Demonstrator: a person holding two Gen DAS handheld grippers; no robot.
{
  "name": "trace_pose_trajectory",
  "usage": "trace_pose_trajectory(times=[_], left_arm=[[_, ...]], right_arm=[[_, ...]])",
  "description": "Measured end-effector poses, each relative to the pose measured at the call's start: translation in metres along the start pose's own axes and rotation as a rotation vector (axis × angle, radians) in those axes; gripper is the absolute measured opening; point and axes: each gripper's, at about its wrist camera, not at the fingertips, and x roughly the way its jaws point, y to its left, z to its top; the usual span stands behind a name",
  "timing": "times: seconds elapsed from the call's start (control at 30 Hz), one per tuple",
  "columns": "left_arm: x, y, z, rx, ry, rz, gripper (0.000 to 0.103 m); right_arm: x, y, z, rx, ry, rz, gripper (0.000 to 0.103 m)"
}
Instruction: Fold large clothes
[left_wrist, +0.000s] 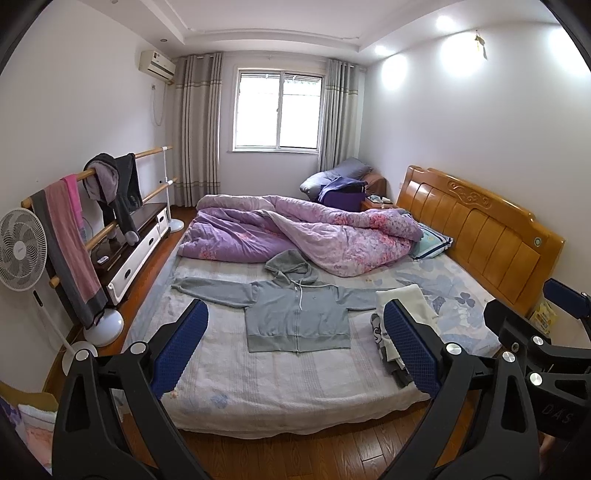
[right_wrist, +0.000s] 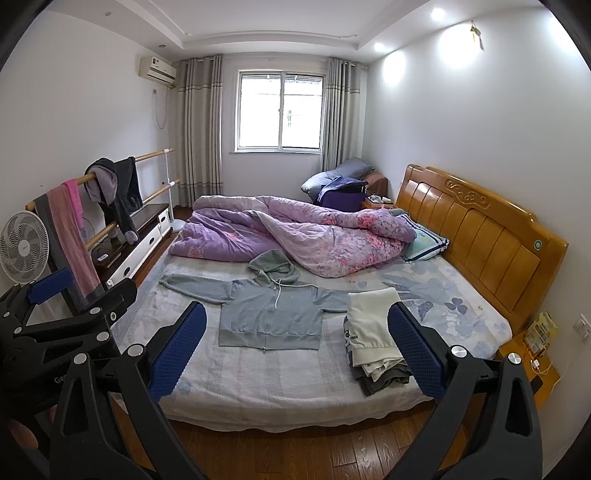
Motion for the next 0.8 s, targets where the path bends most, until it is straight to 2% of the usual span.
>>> trace_pose_trajectory(times=[0.13, 0.37, 0.8], left_arm=[[-0.003, 0.005, 0.003, 0.012, 0.0, -0.011, 0.096], [-0.022, 0.016, 0.013, 0.032, -0.076, -0.012, 0.096], [-0.025, 0.034, 0.014, 0.037, -0.065, -0.026, 0.096]], right_arm=[[-0.004, 0.005, 0.0, 0.015, -0.006, -0.005, 0.095], [-0.017, 0.014, 0.002, 0.033, -0.038, -0.019, 0.095], [-0.024, 0.028, 0.005, 0.023, -0.043, -0.04, 0.095]])
